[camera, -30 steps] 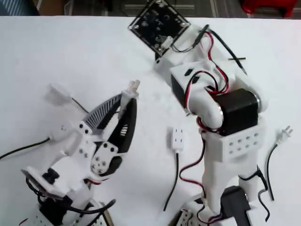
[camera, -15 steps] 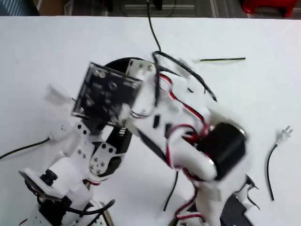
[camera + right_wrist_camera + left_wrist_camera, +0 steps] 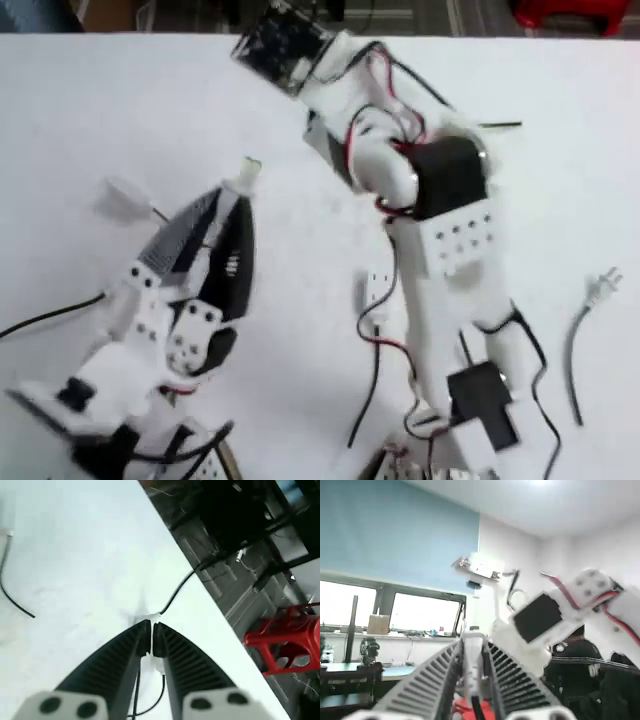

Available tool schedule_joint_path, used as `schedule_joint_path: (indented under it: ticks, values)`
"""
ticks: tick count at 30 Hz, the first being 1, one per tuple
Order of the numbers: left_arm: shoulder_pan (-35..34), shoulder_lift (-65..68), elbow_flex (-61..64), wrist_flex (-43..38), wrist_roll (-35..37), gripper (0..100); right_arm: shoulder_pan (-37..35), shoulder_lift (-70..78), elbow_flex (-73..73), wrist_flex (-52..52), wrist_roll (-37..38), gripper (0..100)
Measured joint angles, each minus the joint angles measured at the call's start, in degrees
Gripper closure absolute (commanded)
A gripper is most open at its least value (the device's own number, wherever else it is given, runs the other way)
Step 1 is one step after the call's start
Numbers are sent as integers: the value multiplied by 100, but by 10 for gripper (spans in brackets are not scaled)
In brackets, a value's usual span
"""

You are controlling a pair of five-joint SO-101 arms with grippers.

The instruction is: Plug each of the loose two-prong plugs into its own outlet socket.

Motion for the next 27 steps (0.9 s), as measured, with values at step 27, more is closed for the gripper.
schedule_joint_path:
  ticks: [27]
  values:
    - [-782, 4844, -2453, 1503, 765, 977, 3358, -1723, 703, 1398, -246, 979]
